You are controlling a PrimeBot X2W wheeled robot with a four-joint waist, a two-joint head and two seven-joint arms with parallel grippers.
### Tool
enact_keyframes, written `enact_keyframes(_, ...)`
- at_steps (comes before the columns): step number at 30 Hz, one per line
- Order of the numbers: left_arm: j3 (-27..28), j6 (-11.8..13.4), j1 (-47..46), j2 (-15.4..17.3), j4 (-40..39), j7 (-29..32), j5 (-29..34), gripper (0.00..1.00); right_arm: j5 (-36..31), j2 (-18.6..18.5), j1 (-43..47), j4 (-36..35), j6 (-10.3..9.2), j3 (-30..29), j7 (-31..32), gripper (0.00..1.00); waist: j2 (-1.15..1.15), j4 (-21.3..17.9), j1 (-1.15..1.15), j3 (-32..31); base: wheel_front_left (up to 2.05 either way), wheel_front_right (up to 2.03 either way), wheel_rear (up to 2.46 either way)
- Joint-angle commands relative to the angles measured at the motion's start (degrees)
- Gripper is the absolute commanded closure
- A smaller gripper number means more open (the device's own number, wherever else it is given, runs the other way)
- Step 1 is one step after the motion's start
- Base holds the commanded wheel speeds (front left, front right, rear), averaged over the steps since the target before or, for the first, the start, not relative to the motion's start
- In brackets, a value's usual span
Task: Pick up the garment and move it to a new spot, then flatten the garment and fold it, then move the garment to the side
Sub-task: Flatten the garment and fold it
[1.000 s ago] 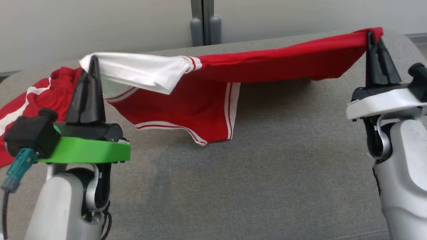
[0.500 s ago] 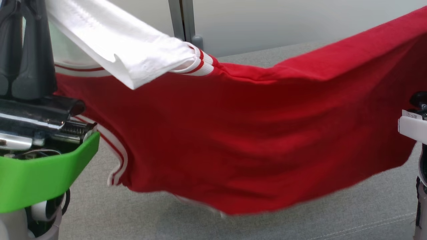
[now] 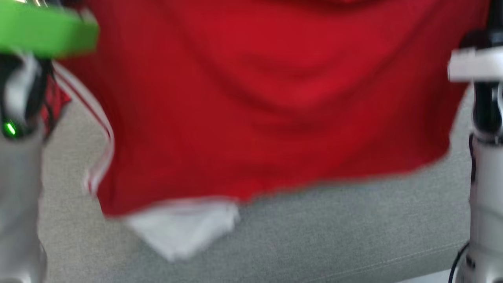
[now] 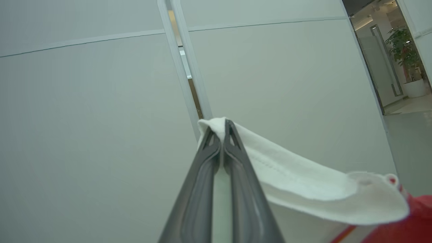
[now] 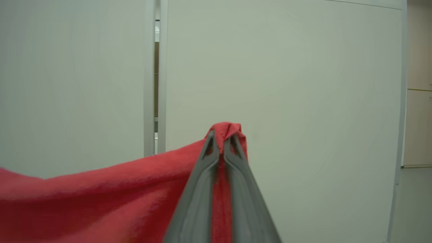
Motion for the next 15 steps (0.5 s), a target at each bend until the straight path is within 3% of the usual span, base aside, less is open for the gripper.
enact_keyframes(1,0.0,-0.5,-5.3,0.2,3.3,-0.8,1.1,1.00,-1.1,-0.2,-5.1,3.2,-0.06,0.4,-1.3,1.00,0.00,-0.2,0.00,8.1,0.00,0.00,0.00)
enact_keyframes(4,0.1,-0.6,-16.7,-0.7,13.4,-4.1,3.5,1.00,-3.6,0.6,-16.8,12.9,-0.06,1.4,-4.4,1.00,0.00,-0.2,0.00,11.3,0.00,0.00,0.00)
enact_keyframes(7,0.6,0.9,-25.7,-2.5,22.7,-8.4,4.6,1.00,-7.2,1.4,-26.6,23.3,-0.06,2.1,-7.0,1.00,0.00,0.3,0.00,13.9,0.00,0.00,0.00)
enact_keyframes(11,-1.0,0.7,-30.9,-4.2,32.0,-12.8,5.9,1.00,-12.4,2.6,-35.4,35.8,-0.07,2.8,-9.6,1.00,0.00,1.8,0.00,17.9,0.00,0.00,0.00)
enact_keyframes(15,-0.8,1.0,-30.4,-6.3,38.2,-17.7,4.3,1.00,-16.1,3.3,-40.1,45.3,-0.07,0.7,-12.0,1.00,0.00,4.3,0.00,22.2,0.00,0.00,0.00)
